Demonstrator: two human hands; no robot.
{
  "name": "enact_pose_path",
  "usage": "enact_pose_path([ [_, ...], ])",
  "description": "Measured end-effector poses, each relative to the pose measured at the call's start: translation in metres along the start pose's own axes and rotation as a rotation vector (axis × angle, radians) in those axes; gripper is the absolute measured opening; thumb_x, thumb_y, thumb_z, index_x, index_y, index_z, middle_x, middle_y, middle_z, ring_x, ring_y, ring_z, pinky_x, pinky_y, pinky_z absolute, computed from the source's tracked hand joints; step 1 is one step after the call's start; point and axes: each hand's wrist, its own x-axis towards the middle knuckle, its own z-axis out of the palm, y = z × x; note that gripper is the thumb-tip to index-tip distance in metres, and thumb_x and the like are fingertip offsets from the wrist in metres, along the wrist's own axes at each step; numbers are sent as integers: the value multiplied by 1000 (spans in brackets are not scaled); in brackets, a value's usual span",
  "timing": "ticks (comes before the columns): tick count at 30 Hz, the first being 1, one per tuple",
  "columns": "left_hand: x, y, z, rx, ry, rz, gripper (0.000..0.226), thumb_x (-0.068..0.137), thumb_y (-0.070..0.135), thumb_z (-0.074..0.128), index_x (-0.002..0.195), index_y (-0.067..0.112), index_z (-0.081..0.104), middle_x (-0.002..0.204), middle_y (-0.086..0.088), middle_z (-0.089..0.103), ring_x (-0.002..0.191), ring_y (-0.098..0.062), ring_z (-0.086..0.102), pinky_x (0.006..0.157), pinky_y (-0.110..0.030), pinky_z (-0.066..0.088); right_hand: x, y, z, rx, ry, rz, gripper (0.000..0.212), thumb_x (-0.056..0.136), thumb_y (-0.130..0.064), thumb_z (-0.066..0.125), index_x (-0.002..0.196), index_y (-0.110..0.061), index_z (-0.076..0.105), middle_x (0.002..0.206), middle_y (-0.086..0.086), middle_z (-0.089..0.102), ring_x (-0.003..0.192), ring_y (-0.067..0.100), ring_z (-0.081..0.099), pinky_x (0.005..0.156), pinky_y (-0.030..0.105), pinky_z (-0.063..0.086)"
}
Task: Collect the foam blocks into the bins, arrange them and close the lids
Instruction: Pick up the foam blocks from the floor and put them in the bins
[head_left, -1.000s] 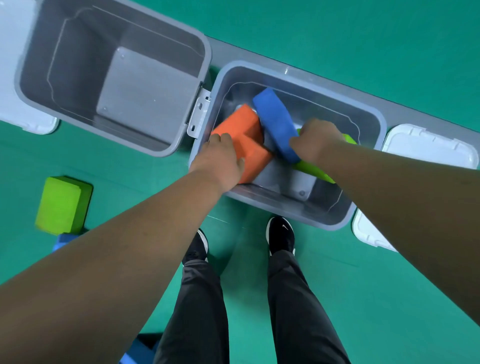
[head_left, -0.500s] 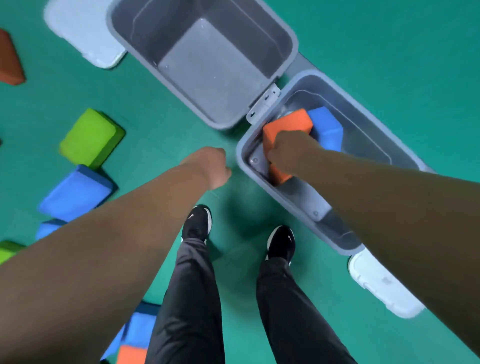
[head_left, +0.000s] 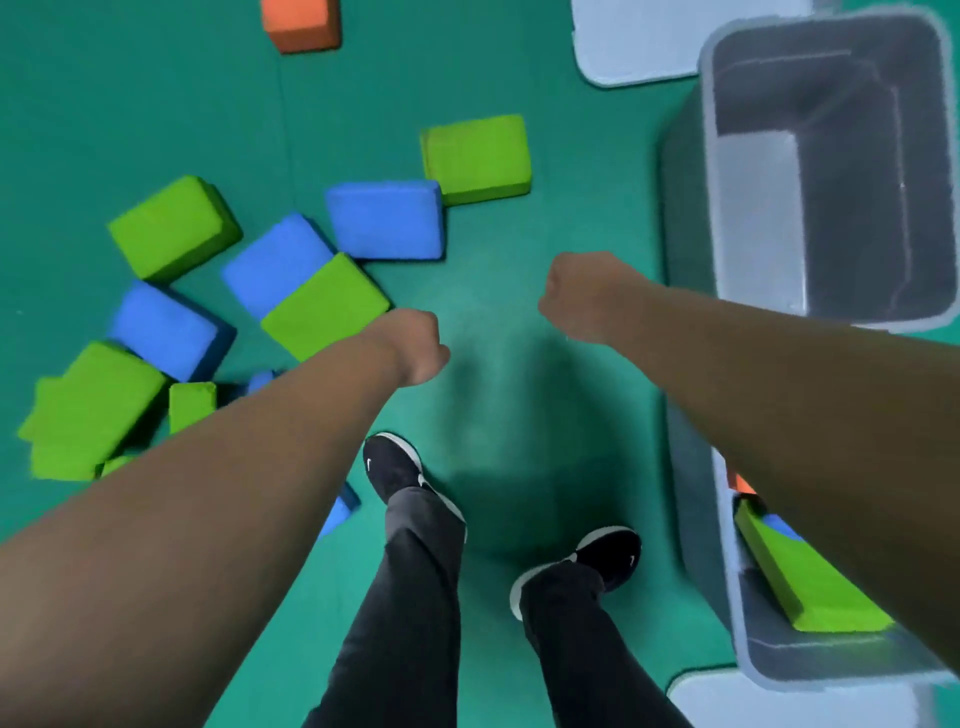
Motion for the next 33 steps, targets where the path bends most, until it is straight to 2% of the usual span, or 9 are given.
enact_pose_path([
  [4, -12, -96, 32, -124, -58, -100, 25, 99, 35, 47, 84, 15, 48, 112, -17, 65, 88, -32, 51, 77, -36, 45, 40, -95, 18, -109, -72, -102, 20, 91, -25, 52, 104, -11, 57, 106, 15, 62, 96, 37, 59, 68, 31, 37],
  [10, -32, -206, 81, -226, -132, -223, 27, 100, 32, 50, 115, 10, 56, 127, -18, 62, 104, -36, 58, 78, -39, 44, 92, -234, 41, -252, -176, -273, 26, 98, -24, 48, 75, -11, 49, 88, 11, 56, 84, 33, 54, 64, 29, 35],
  [15, -31, -261, 111, -344, -151, -313, 33, 101, 30, 51, 123, 8, 63, 128, -18, 65, 116, -37, 62, 79, -35, 43, 135, -315, 65, -233, -275, -339, 24, 95, -28, 57, 106, -10, 68, 81, 5, 58, 82, 30, 59, 74, 32, 45],
  [17, -31, -276, 124, -361, -152, -329, 33, 101, 28, 49, 124, 7, 63, 130, -20, 65, 116, -37, 63, 78, -34, 40, 148, -337, 78, -268, -283, -372, 27, 95, -28, 58, 108, -8, 71, 82, 5, 60, 83, 30, 61, 72, 34, 50],
  [18, -31, -283, 129, -377, -153, -346, 31, 101, 27, 49, 121, 8, 63, 129, -20, 66, 112, -37, 63, 76, -33, 39, 153, -347, 85, -295, -283, -385, 28, 98, -23, 55, 113, -6, 72, 91, 10, 66, 88, 31, 66, 65, 30, 31],
  [19, -31, -290, 135, -401, -159, -366, 29, 101, 28, 49, 117, 9, 63, 126, -20, 66, 104, -37, 62, 75, -33, 39, 156, -355, 93, -346, -297, -417, 29, 100, -17, 51, 116, -1, 71, 103, 16, 69, 97, 31, 68, 93, 23, 31],
  [20, -32, -296, 140, -432, -171, -394, 27, 101, 30, 50, 113, 9, 62, 123, -19, 66, 97, -36, 59, 75, -34, 39, 159, -360, 99, -406, -323, -444, 28, 101, -13, 49, 111, 5, 69, 111, 20, 69, 104, 33, 67, 71, 38, 50],
  [21, -33, -302, 145, -460, -177, -417, 30, 100, 32, 50, 114, 7, 62, 121, -19, 66, 94, -35, 57, 74, -34, 40, 164, -366, 104, -465, -349, -452, 25, 102, -12, 48, 104, 4, 67, 113, 22, 68, 106, 34, 67, 65, 36, 36],
  [33, 1, -319, 214, -650, -182, -635, 43, 103, 34, 50, 136, 6, 56, 141, -20, 56, 126, -37, 58, 94, -40, 49, 253, -427, 155, -769, -260, -632, 30, 89, -22, 62, 114, -8, 54, 122, 20, 58, 110, 39, 61, 78, 36, 47],
])
